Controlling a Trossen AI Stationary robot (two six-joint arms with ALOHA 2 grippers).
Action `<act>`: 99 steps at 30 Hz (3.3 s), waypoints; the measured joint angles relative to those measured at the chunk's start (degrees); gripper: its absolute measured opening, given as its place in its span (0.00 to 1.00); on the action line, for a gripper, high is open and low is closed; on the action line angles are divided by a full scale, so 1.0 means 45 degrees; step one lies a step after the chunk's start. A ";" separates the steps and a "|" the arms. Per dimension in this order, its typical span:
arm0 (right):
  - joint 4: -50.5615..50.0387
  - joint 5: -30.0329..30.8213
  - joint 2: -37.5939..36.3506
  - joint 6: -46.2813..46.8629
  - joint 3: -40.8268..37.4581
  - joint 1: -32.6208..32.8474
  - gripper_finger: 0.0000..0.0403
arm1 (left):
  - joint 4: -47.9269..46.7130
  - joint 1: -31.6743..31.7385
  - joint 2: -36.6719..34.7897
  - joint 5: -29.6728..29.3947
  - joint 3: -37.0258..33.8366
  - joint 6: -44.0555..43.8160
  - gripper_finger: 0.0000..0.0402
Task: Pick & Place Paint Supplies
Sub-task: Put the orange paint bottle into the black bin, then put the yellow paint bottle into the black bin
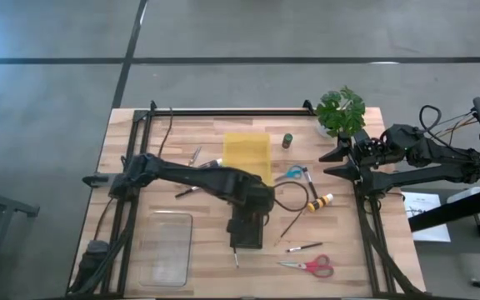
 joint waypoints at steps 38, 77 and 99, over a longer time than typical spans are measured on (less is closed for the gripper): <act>-0.0294 -0.0015 -0.0139 -0.0275 -0.0015 -0.0004 0.51 | 0.2340 0.0135 0.0001 0.0098 -0.2429 0.0243 0.30; -0.0586 -0.0015 -0.0158 -0.0626 -0.0019 0.0001 0.51 | 0.1749 0.0233 -0.0500 0.0095 -0.3270 -0.0456 0.67; -0.4664 0.0214 0.0588 -0.0633 -0.0624 -0.0004 0.51 | 0.2886 0.1507 -0.6204 -0.1392 -0.4087 -0.0315 0.77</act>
